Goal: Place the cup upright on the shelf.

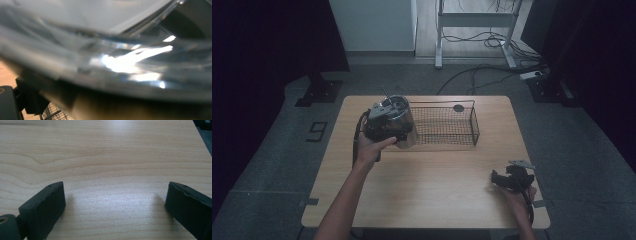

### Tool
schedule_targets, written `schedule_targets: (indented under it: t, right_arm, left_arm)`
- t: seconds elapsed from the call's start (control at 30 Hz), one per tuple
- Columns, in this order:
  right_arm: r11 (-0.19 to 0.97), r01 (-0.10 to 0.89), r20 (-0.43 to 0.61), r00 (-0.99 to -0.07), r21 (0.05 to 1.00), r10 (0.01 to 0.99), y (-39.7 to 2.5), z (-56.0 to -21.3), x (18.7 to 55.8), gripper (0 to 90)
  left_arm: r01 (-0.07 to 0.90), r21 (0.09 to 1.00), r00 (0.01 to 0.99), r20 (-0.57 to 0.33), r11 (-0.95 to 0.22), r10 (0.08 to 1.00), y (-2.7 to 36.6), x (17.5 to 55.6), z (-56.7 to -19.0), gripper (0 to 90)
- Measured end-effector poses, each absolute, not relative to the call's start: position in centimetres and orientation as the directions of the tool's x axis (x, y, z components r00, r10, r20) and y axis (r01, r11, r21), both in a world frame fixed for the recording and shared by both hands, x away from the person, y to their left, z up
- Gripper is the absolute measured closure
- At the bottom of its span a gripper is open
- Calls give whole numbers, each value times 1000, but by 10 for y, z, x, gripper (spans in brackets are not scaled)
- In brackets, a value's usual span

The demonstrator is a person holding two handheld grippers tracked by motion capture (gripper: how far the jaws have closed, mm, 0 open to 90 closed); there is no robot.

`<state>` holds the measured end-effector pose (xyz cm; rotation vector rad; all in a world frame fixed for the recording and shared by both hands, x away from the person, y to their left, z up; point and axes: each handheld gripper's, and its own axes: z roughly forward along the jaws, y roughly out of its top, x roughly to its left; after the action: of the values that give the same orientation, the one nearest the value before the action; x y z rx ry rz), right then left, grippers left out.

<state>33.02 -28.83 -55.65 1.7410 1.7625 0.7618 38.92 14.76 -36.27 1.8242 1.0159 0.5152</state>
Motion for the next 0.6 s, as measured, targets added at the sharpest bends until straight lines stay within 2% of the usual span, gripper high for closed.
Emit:
schedule_targets:
  t: [0.6]
  right_arm:
    - [2, 692, 12, -16, 722, 1000, -288, -557, 330, 27]
  left_arm:
    - [430, 883, 543, -87, -188, 835, 143, 407, -359, 41]
